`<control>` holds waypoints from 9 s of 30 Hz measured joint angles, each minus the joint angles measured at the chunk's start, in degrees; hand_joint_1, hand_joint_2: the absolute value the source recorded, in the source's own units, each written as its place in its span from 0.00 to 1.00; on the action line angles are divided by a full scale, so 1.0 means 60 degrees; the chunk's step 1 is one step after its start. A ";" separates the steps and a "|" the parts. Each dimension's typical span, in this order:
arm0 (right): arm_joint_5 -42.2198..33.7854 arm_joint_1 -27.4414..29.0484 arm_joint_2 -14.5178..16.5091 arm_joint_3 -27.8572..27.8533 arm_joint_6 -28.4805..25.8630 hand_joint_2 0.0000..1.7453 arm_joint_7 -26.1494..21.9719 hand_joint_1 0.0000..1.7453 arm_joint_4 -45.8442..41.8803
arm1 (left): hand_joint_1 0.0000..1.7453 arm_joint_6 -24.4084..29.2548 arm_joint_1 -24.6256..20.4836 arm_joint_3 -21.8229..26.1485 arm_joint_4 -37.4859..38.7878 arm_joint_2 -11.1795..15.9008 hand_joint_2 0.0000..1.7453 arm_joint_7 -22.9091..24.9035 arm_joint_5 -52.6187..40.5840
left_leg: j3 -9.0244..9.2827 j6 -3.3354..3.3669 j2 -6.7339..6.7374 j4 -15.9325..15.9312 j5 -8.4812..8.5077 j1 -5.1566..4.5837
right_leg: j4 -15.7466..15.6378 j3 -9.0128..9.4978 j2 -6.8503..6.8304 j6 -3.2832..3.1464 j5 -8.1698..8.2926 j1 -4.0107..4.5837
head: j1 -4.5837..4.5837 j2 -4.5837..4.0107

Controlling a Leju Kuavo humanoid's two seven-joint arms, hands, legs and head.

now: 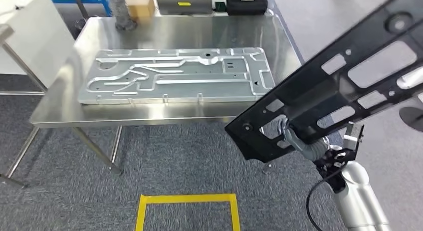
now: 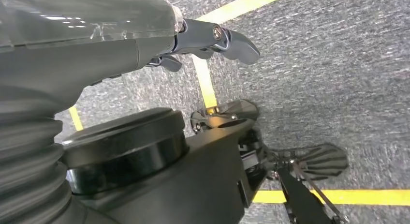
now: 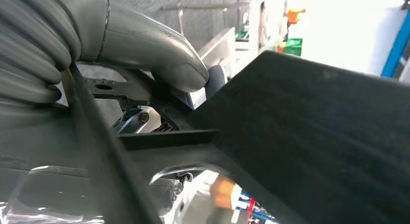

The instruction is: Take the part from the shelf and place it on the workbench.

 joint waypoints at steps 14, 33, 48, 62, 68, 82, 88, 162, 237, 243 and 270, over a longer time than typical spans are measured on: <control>-0.0128 -0.0312 -0.0282 -0.0219 0.0109 1.00 0.0242 1.00 -0.0171 | 0.00 0.0000 0.0054 -0.0055 0.0002 -0.0019 1.00 0.0015 -0.0039 | -0.2898 0.0059 0.0033 0.0789 0.1376 -0.0050 | -0.0134 0.2125 0.0322 -0.0175 -0.1762 0.0021 | 0.0002 0.0000; -0.0397 -0.0418 -0.0864 -0.0332 0.0168 1.00 0.0626 1.00 -0.0074 | 0.00 -0.0074 -0.0005 -0.0145 0.0027 -0.0128 1.00 0.0031 -0.0209 | -0.0242 -0.0079 -0.0144 0.0137 -0.0288 -0.0029 | 0.0495 -0.0469 0.0229 -0.0199 -0.0078 0.0075 | 0.0017 0.0000; 0.4004 -0.5089 -0.0850 0.2703 -0.2511 1.00 0.0822 1.00 0.2576 | 0.00 -0.0117 -0.0220 -0.0313 0.0027 -0.0142 1.00 0.0162 -0.0224 | -0.3553 0.0238 -0.0048 0.0548 0.2417 -0.0296 | 0.0040 0.1569 0.0460 -0.0243 -0.1684 0.0155 | 0.0006 0.0000; 0.9803 -0.8484 0.1773 0.7571 -0.5616 1.00 0.2057 1.00 0.5131 | 0.00 -0.0186 -0.0408 -0.0503 0.0027 -0.0149 1.00 -0.0057 -0.0180 | -0.3025 -0.0098 -0.0242 0.0684 0.1733 -0.0008 | 0.0264 0.0488 0.0262 -0.0037 -0.0866 -0.0030 | 0.0006 0.0000; 1.0987 -0.8538 0.2377 0.8282 -0.6128 1.00 0.2386 1.00 0.5346 | 0.00 -0.0019 -0.0390 -0.0515 0.0027 -0.0118 1.00 -0.0084 -0.0134 | -0.3920 -0.0365 -0.0022 0.2621 0.0771 0.0025 | 0.0047 0.0796 0.0290 -0.0389 -0.0983 -0.0080 | 0.0005 0.0000; 1.1216 -0.8112 0.2632 0.8800 -0.5791 0.00 0.2892 0.00 0.4529 | 0.00 0.0125 -0.0413 -0.0614 0.0027 -0.0107 0.50 -0.0348 -0.0248 | -0.3190 0.0046 0.0009 0.0569 0.2035 0.0053 | 0.1201 0.0608 0.0257 0.0040 -0.1972 -0.0018 | 0.0005 0.0000; 1.1220 -0.7923 0.2584 0.8804 -0.5797 0.00 0.2903 0.00 0.4493 | 0.00 0.0013 -0.0430 -0.0688 0.0027 -0.0107 0.00 -0.0209 -0.0187 | -0.3091 0.0096 -0.0009 0.0598 0.1956 -0.0005 | 0.1667 0.0075 0.0252 -0.0042 -0.1507 0.0008 | 0.0005 0.0000; 1.0734 -0.8654 0.3401 0.8999 -0.5227 0.00 0.3024 0.00 0.4737 | 0.00 -0.0420 -0.0330 -0.0604 0.0064 0.0023 0.00 -0.0315 0.0228 | -0.4237 -0.0494 0.0036 0.3341 0.0781 0.0073 | -0.0187 0.0725 0.0136 -0.0493 -0.0633 0.0059 | 0.0005 0.0000; 1.0664 -0.8389 0.0324 0.7107 -0.6872 0.00 0.2789 0.00 0.6912 | 0.00 -0.0449 -0.0164 -0.0397 0.0071 0.0111 0.00 -0.0563 0.0637 | -0.2653 0.0331 0.0120 0.0386 0.1718 -0.0021 | 0.2221 -0.0726 0.0158 0.0212 -0.1797 -0.0001 | 0.0005 0.0000; 0.8891 -0.6582 -0.1821 0.5027 -0.8236 0.00 0.2320 0.00 0.7087 | 0.00 -0.0482 -0.0085 -0.0370 0.0071 0.0063 0.00 -0.0517 0.0657 | -0.3448 0.0275 -0.0127 0.0529 0.2335 -0.0055 | 0.0501 0.1471 0.0076 0.0097 -0.1386 0.0061 | 0.0005 0.0000; 0.4007 0.1634 0.2750 -0.5082 -0.6842 0.00 0.4011 0.00 1.2190 | 0.00 -0.0382 0.0044 -0.0618 0.0072 0.0198 0.00 -0.0170 0.0707 | -0.2605 0.0301 0.0261 0.0032 0.1900 -0.0106 | 0.2743 0.0131 0.0174 0.0206 -0.1827 -0.0096 | 0.0005 0.0000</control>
